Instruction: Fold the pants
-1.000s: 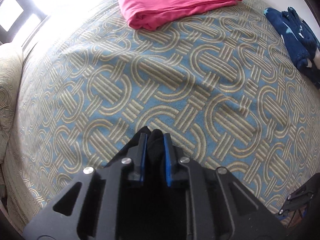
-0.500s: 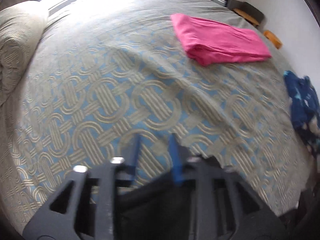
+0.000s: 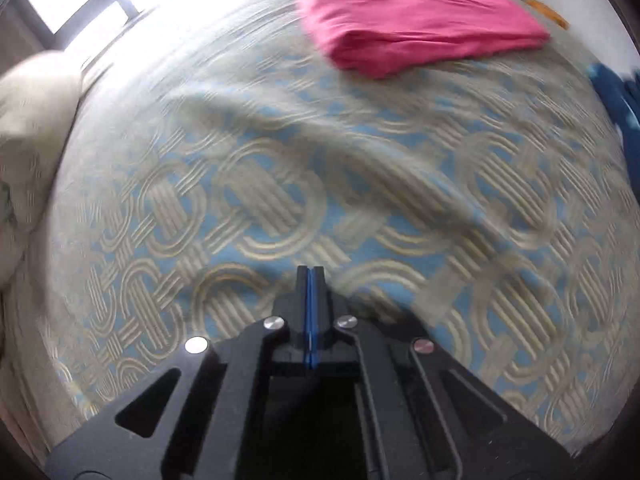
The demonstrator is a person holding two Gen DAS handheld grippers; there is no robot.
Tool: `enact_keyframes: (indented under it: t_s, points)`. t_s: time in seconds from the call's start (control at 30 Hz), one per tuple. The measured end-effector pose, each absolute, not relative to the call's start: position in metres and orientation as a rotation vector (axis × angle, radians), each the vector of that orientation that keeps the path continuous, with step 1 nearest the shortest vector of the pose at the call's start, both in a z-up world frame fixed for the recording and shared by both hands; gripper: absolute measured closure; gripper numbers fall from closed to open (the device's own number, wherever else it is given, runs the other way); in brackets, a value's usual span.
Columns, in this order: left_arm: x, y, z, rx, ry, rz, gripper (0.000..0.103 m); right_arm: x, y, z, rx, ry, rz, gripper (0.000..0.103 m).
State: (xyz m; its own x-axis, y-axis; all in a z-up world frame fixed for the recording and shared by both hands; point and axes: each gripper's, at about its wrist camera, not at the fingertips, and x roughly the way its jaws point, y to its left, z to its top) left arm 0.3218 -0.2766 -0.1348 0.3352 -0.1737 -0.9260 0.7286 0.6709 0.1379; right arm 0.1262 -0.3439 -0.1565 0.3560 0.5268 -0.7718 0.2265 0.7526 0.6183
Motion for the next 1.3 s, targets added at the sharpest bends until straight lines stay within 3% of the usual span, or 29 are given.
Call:
enact_keyframes:
  t_s: [0.17,0.23,0.3,0.4,0.57,0.77,0.83,0.87,0.97,1.03,1.1,1.2,1.3]
  points:
    - [0.322,-0.244,-0.099,0.483,1.052,-0.701,0.095,0.11,-0.34,-0.155,0.725,1.205,0.196,0.098]
    - [0.312,-0.225,-0.081,0.449,1.037,-0.743,0.068,0.102,-0.348,-0.158,0.753,1.217,0.213,0.094]
    - [0.294,-0.208,-0.067,0.466,0.987,-0.756,0.049,0.1,-0.358,-0.157,0.762,1.232,0.206,0.093]
    - [0.27,-0.166,-0.05,0.477,0.906,-0.741,0.047,0.112,-0.368,-0.133,0.632,1.171,0.121,0.089]
    - [0.245,-0.075,-0.05,0.254,0.965,-0.757,0.047,0.139,-0.358,-0.103,0.535,1.126,0.192,0.089]
    - [0.274,-0.048,-0.125,0.4,1.004,-0.487,0.046,0.217,-0.299,-0.113,0.407,1.165,0.335,0.088]
    - [0.307,-0.026,-0.15,0.29,1.08,-0.431,0.02,0.254,-0.284,-0.144,0.321,1.255,0.22,0.091]
    - [0.317,-0.012,-0.153,0.183,1.11,-0.439,0.017,0.261,-0.285,-0.153,0.347,1.268,0.201,0.099]
    - [0.327,0.008,-0.155,0.049,1.129,-0.448,0.018,0.262,-0.304,-0.149,0.52,1.262,0.152,0.099]
    - [0.319,0.007,-0.146,0.056,1.106,-0.468,0.026,0.251,-0.311,-0.139,0.449,1.255,0.125,0.097]
    - [0.305,0.011,-0.132,0.037,1.069,-0.497,0.027,0.242,-0.308,-0.129,0.395,1.247,0.117,0.094]
    - [0.287,0.027,-0.119,0.013,1.034,-0.508,0.027,0.227,-0.309,-0.12,0.311,1.214,0.086,0.08]
    - [0.275,0.046,-0.129,-0.055,1.088,-0.501,0.027,0.229,-0.313,-0.122,0.258,1.207,0.025,0.074]
